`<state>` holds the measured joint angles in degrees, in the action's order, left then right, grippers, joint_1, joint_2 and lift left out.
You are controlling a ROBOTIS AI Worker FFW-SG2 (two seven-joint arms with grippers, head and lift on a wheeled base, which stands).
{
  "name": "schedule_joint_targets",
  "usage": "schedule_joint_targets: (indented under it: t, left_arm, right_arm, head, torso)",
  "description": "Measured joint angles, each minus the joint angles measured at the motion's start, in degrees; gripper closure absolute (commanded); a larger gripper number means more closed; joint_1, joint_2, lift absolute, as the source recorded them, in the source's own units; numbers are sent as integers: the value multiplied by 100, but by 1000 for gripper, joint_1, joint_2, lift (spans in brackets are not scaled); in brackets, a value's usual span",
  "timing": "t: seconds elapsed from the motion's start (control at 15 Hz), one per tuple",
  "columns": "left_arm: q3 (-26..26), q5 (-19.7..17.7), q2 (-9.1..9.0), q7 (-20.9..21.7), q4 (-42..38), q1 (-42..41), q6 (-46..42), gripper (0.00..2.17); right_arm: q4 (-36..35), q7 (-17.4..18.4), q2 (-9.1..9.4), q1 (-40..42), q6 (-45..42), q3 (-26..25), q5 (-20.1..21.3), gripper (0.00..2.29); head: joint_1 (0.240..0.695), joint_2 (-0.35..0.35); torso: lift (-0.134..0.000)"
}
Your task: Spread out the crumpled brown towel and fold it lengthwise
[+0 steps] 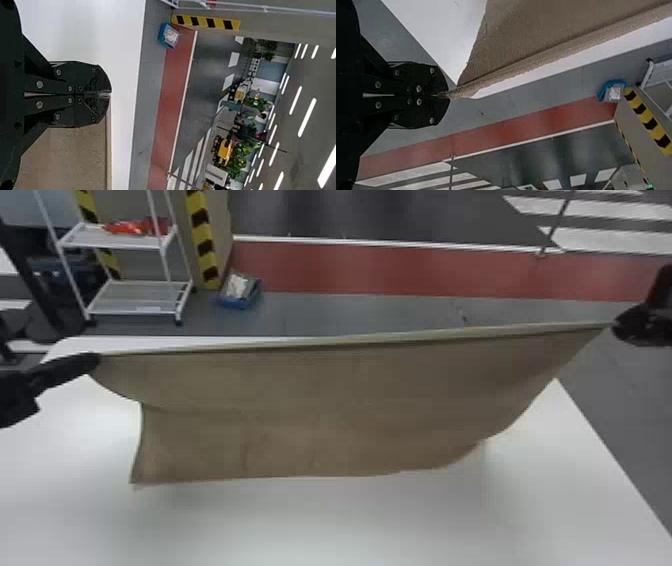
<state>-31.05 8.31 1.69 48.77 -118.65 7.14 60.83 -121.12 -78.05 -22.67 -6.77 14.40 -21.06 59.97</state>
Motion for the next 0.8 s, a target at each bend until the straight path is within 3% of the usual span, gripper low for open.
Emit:
schedule_joint_targets:
  t: [0.27, 0.53, 0.8]
  left_arm:
    - [-146, -2, 56, -106, 4, 648, 429, 1261]
    - [289, 118, 74, -507, 785, 1517, 418, 1261]
    - [768, 370, 187, -685, 1876, 2622, 182, 1264]
  right_arm:
    - [217, -1, 8, -672, 879, -106, -529, 1416]
    - [967, 26, 83, -1171, 1756, 343, -451, 1416]
    - [1749, 672, 169, -1969, 2519, 690, -266, 1416]
  head:
    - [546, -65]
    - [523, -74]
    - [447, -108]
  torso:
    - [-124]
    - [-124]
    - [-124]
